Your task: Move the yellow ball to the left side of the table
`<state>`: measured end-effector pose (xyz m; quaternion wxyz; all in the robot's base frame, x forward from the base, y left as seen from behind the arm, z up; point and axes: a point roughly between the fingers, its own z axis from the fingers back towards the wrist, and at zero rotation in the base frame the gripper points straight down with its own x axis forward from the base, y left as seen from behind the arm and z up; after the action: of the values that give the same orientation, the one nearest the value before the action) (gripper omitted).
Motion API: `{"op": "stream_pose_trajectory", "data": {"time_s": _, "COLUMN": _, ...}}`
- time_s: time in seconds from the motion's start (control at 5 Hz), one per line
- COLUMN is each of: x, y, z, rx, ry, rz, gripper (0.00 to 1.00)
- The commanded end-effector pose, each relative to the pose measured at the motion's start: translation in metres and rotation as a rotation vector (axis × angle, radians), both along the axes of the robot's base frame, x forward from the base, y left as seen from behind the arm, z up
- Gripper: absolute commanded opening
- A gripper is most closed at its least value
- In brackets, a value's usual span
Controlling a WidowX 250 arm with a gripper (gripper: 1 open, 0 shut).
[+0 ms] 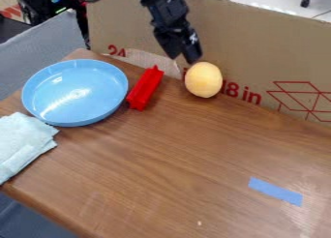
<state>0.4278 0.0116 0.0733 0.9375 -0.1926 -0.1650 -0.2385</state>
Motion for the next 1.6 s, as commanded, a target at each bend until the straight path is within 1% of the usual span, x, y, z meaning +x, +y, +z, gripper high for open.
{"op": "stream_pose_trajectory", "data": {"time_s": 0.0, "x": 0.006, "y": -0.007, "z": 0.024, "rx": 0.002, "ry": -0.076, "rz": 0.024, "gripper": 1.0}}
{"op": "stream_pose_trajectory", "data": {"time_s": 0.2, "x": 0.007, "y": -0.005, "z": 0.025, "rx": -0.02, "ry": -0.05, "rz": 0.036, "gripper": 1.0}}
{"op": "stream_pose_trajectory", "data": {"time_s": 0.4, "x": 0.006, "y": -0.013, "z": 0.02, "rx": -0.031, "ry": -0.042, "rz": 0.044, "gripper": 1.0}}
{"op": "stream_pose_trajectory", "data": {"time_s": 0.6, "x": 0.012, "y": -0.019, "z": 0.02, "rx": -0.046, "ry": -0.034, "rz": 0.028, "gripper": 1.0}}
{"op": "stream_pose_trajectory", "data": {"time_s": 0.8, "x": 0.008, "y": -0.015, "z": 0.013, "rx": -0.048, "ry": -0.005, "rz": 0.039, "gripper": 1.0}}
{"op": "stream_pose_trajectory", "data": {"time_s": 1.0, "x": 0.012, "y": -0.021, "z": -0.005, "rx": -0.078, "ry": 0.009, "rz": 0.033, "gripper": 1.0}}
{"op": "stream_pose_trajectory", "data": {"time_s": 1.2, "x": 0.01, "y": -0.019, "z": 0.007, "rx": -0.075, "ry": -0.025, "rz": -0.022, "gripper": 1.0}}
{"op": "stream_pose_trajectory", "data": {"time_s": 1.4, "x": 0.004, "y": -0.028, "z": 0.007, "rx": -0.066, "ry": -0.024, "rz": -0.05, "gripper": 1.0}}
